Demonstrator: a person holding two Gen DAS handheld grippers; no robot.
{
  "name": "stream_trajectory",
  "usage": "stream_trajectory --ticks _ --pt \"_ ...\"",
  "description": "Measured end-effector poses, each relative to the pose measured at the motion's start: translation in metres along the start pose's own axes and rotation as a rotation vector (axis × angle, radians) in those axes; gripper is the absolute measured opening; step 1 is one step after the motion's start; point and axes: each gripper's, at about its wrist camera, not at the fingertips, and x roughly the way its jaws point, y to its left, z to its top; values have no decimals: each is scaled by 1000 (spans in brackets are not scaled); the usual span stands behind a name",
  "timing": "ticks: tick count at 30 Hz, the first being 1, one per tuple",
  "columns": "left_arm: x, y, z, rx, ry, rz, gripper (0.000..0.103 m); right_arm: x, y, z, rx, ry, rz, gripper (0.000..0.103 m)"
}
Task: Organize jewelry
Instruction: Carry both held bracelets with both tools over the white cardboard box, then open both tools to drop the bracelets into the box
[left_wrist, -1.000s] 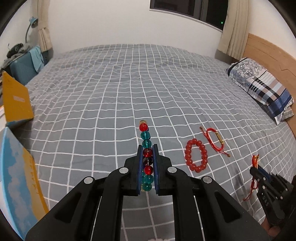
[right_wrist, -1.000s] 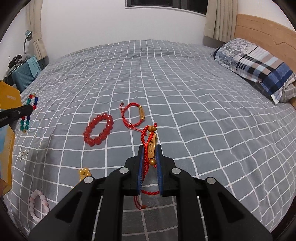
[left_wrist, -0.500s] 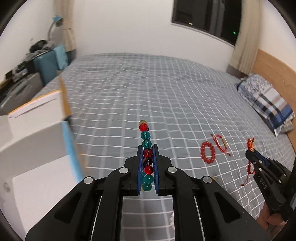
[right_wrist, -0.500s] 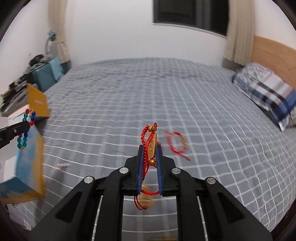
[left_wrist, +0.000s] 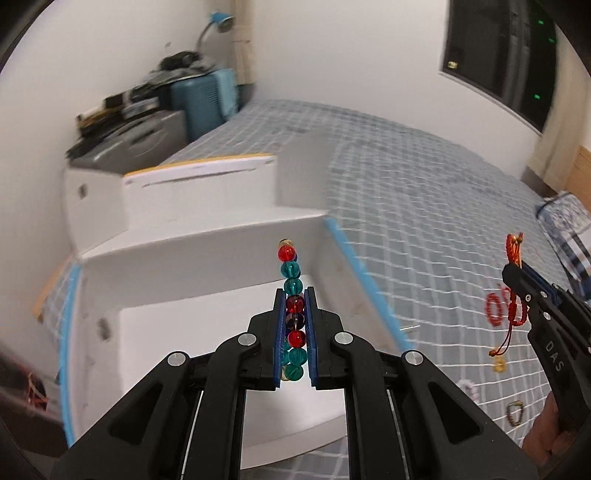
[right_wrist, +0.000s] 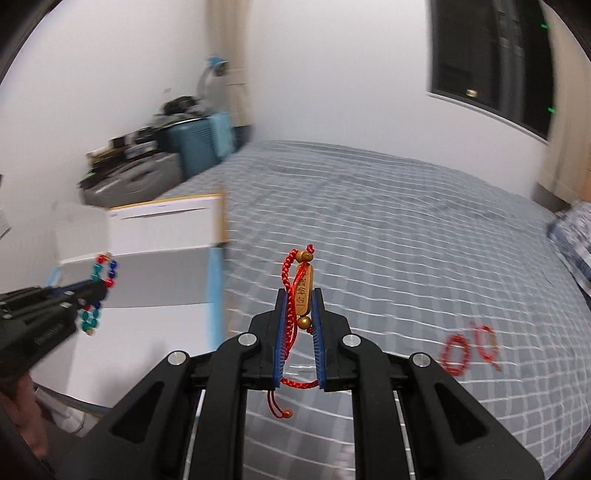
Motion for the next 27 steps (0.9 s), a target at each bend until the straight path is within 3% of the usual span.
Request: stream_trajectory --ticks 7,11,17,21,27 --pt "5 69 -18 -73 65 85 9 18 83 -1 -91 71 136 12" --pt "21 100 -34 -121 146 130 9 41 117 -11 -114 161 192 12" --pt "54 132 -55 -184 281 119 9 73 139 -28 -105 289 198 12" --pt "61 136 -62 -184 301 132 9 95 146 -36 -102 371 180 12" --pt "57 134 -62 -169 292 147 9 106 148 -44 -100 403 175 12"
